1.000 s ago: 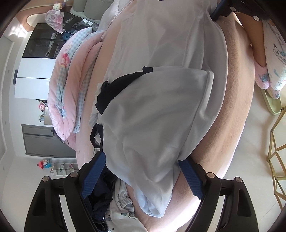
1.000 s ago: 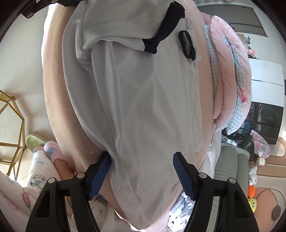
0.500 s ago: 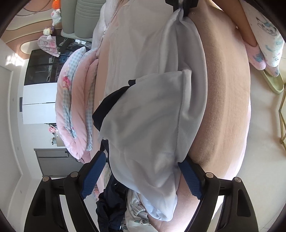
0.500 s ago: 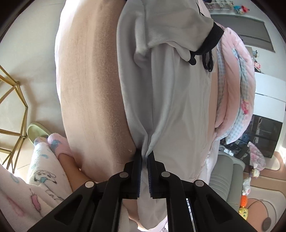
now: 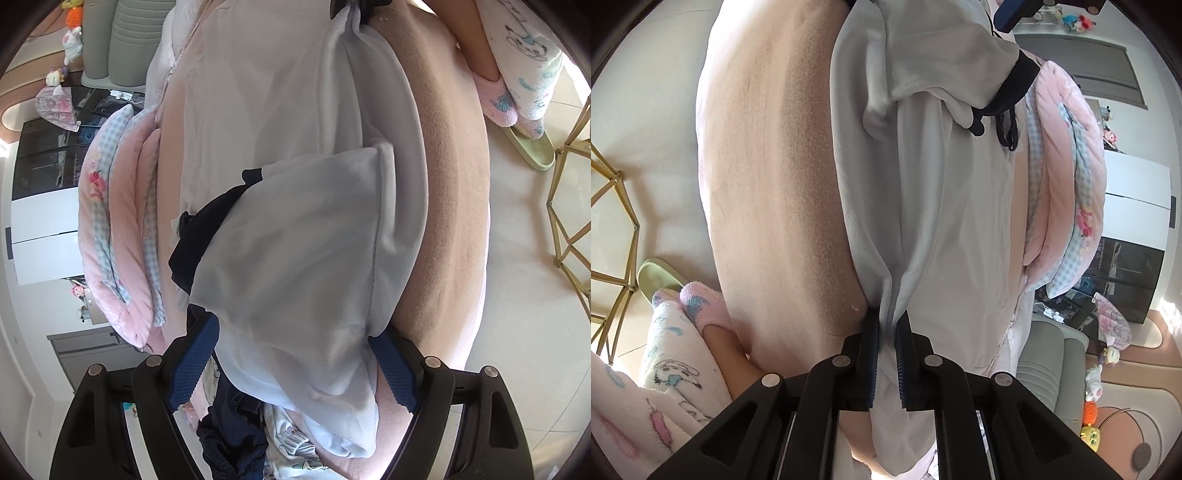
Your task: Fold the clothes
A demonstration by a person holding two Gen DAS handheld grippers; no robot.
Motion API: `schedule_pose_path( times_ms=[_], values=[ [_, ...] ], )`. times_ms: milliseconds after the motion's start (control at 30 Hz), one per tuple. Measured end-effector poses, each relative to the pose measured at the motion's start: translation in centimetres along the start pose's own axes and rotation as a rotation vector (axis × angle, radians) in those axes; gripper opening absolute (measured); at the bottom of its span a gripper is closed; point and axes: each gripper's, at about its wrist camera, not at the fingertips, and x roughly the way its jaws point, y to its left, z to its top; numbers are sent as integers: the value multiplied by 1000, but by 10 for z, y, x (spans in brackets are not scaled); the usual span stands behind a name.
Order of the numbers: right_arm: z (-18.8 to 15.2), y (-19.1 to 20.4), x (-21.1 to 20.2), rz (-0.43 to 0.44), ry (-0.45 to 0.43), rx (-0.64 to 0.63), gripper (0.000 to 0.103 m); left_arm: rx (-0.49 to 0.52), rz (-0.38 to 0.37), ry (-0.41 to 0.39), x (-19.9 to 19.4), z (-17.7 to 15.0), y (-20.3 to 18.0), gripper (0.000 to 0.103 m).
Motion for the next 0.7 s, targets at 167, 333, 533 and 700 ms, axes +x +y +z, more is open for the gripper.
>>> schedule_pose_path(
  times_ms=[167, 333, 533, 700],
  values=[
    [-3, -11, -1, 57, -18, 44, 11, 43, -97, 12, -2, 2, -4, 49],
    [-8, -32, -4, 12, -26, 132, 58, 27, -156, 11, -2, 1, -4, 41],
    [-8, -28, -19, -13, -103, 84, 65, -214, -410, 71, 16, -3, 43, 41],
    [3, -24, -33, -9, -165, 83, 65, -519, -519, 20, 21, -14, 88, 33]
  ],
)
